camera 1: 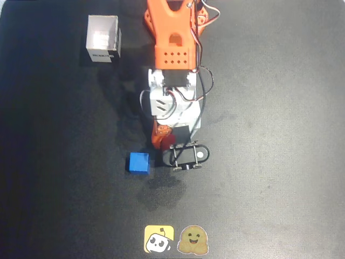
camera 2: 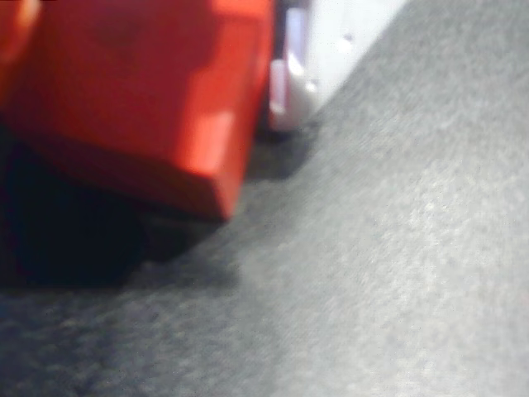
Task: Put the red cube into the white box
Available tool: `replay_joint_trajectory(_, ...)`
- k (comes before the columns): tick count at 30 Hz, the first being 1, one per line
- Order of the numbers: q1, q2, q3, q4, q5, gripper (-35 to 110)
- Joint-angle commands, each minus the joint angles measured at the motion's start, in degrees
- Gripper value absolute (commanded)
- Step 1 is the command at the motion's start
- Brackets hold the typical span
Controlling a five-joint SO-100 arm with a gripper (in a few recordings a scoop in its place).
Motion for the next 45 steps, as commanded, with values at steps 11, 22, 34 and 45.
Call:
replay_joint_trajectory(11,0.35,0.09,-0.09,0.00,-0.09,5)
replay_joint_trajectory(22,0.35,5.89,-2.20,8.53,-0.26,3)
replay_joint_trajectory(34,2.99,13.71,-10.02,24.43,-3.78,2)
replay_joint_trajectory(45,14.06,19.07,-10.37,28.83,-15.03,2)
